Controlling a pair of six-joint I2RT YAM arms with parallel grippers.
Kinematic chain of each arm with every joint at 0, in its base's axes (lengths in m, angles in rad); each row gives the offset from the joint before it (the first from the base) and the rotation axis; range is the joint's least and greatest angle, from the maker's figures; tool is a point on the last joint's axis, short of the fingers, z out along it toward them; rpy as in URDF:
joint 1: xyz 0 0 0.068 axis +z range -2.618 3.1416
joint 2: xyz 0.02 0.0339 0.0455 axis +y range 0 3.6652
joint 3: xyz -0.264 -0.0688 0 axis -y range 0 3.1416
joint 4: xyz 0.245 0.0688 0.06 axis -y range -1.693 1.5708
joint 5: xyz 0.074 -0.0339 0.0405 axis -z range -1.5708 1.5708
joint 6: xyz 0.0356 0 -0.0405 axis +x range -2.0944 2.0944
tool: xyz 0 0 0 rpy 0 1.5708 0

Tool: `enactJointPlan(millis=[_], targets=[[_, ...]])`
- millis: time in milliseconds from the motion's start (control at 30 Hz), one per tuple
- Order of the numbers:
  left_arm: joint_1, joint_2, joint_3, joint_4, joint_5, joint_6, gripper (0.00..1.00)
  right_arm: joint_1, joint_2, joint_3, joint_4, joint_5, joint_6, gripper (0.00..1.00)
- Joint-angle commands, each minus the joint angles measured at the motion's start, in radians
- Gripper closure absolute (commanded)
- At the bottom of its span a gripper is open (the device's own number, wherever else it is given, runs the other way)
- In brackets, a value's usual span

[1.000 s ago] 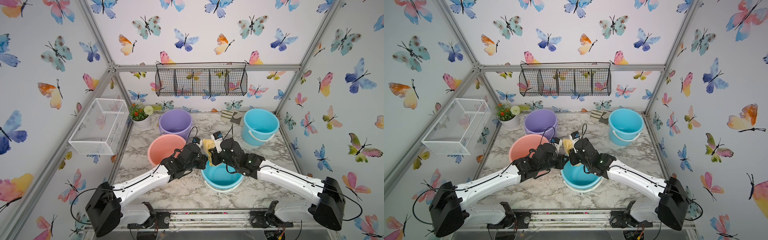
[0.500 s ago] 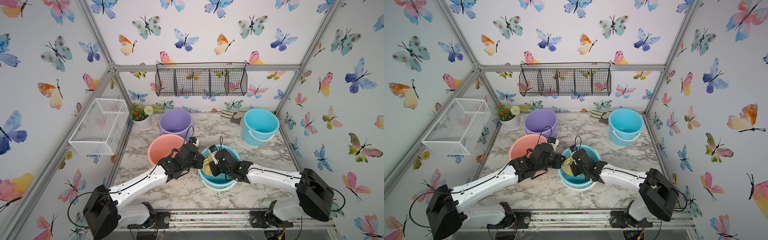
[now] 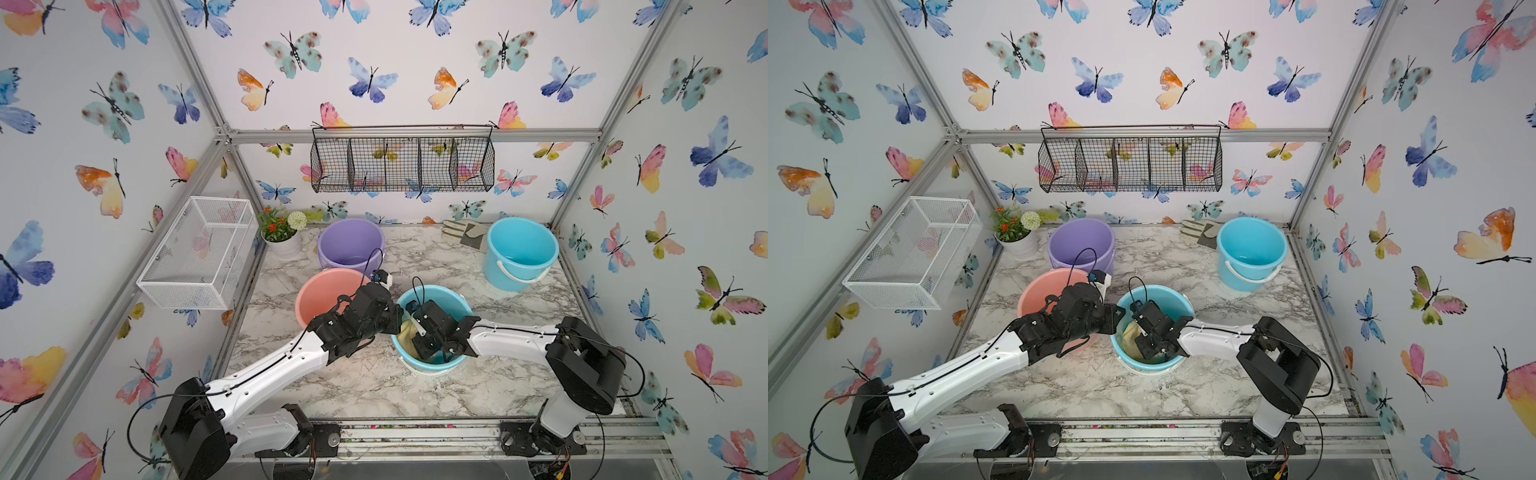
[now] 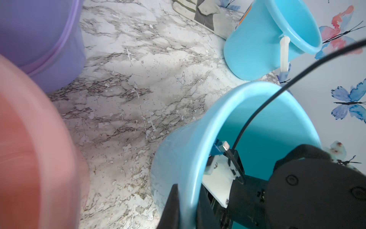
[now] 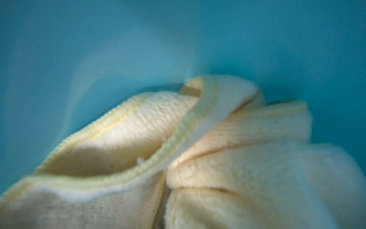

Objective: Wipe the inside of the bucket with a cloth
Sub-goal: Wipe the dirt from the inside of the bucket.

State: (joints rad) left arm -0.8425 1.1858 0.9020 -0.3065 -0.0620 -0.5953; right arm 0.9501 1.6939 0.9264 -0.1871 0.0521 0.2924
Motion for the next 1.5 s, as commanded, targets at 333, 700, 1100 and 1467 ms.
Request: enactJointPlan(millis=[333,700,1100,1467], targets=[[-0.026,-0.016,0.010,0.030,0.105,0.063,1.00,-0.007,0.080,0.084,-0.134,-0.068,-0.007,0.98],[-0.002,0.016,-0.001,-0.016,0.089,0.042,1.00,-0.007,-0.190,0.123,-0.176,0.005,-0.018,0.98],[0.007,0.016,-0.006,-0.015,0.106,0.042,1.00,-0.007,-0.385,0.202,-0.246,0.211,-0.096,0.98],[0.012,0.011,-0.007,-0.020,0.103,0.042,1.00,-0.007,-0.307,0.309,-0.464,0.359,-0.272,0.98]])
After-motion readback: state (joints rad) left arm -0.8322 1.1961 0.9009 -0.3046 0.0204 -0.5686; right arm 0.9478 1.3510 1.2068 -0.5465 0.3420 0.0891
